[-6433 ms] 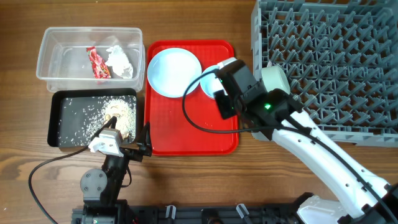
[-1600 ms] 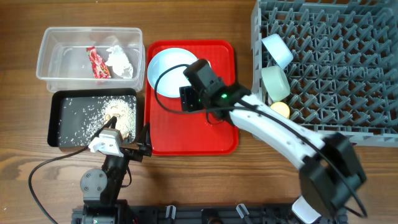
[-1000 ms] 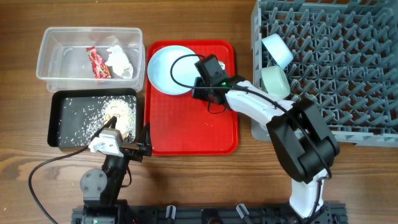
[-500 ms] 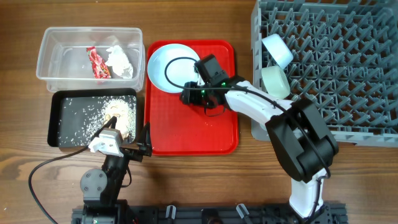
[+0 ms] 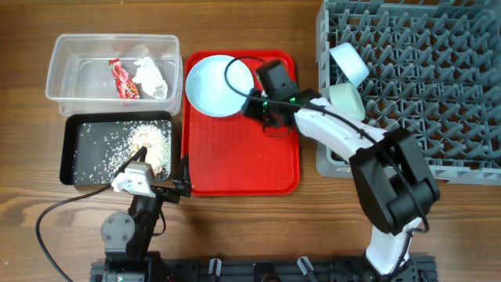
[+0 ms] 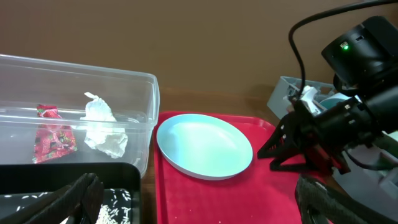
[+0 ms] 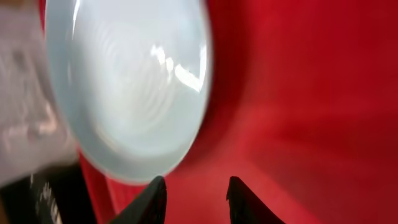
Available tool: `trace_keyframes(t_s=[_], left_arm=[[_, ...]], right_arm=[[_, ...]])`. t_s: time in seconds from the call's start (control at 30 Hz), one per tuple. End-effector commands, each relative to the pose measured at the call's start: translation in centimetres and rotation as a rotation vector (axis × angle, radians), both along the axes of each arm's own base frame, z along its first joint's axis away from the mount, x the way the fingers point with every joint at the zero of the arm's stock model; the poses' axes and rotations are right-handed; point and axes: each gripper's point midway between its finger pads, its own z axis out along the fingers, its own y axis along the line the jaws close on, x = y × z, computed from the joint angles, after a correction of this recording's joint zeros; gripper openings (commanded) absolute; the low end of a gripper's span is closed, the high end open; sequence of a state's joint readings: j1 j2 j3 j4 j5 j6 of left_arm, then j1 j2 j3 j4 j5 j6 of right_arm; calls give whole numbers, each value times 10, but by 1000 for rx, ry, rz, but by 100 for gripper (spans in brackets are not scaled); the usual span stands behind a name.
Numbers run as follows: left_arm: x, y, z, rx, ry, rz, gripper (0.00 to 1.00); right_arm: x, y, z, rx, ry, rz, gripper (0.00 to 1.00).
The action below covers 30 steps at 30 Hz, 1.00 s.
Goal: Sort waste into correct bins and load items into the dishwasher rack
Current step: 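Grasp the rim of the light-blue plate with the right gripper, then lift the light-blue plate and stand it upright in the rack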
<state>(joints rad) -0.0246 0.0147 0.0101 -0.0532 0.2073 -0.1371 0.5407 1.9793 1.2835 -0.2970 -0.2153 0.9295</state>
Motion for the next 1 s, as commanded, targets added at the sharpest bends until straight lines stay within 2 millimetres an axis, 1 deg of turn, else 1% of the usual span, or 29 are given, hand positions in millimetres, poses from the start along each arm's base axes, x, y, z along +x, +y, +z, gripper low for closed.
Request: trace_keyframes(t_s=[0.0, 0.1, 0.27, 0.37, 0.43, 0.47, 0.53, 0.6, 0.67, 0.73, 0.83, 0.9, 0.97], left_arm=[[0, -2, -2, -5, 4, -8, 100], [0, -2, -2, -5, 4, -8, 100], [0, -2, -2, -5, 4, -8, 100], [0, -2, -2, -5, 4, -8, 100], [0, -2, -2, -5, 4, -8, 100], [0, -2, -2, -5, 4, -8, 100], [0, -2, -2, -5, 4, -8, 100], [0, -2, -2, -5, 4, -8, 100], [0, -2, -2, -5, 4, -8, 100], [0, -2, -2, -5, 4, -8, 100], [0, -2, -2, -5, 4, -8, 100], [0, -2, -2, -5, 4, -8, 100], [0, -2, -2, -5, 4, -8, 100]], right_arm=[[20, -15, -25, -68, -25, -131, 34], [24, -13, -35, -57, -21, -148, 40], [21, -8, -52, -51, 11, -159, 40], [15, -10, -61, -66, 43, -150, 31], [4, -17, -69, -102, 91, -151, 15], [-1, -20, -71, -126, 107, -135, 12], [-6, -28, -69, -167, 105, -80, 4], [-9, -39, -64, -201, 112, -62, 4], [-10, -56, -52, -246, 108, -64, 4], [-8, -74, -31, -294, 74, -53, 4], [-3, -90, 7, -335, -14, -13, 4], [0, -101, 46, -375, -114, 3, 4], [1, -107, 87, -397, -229, 29, 4]])
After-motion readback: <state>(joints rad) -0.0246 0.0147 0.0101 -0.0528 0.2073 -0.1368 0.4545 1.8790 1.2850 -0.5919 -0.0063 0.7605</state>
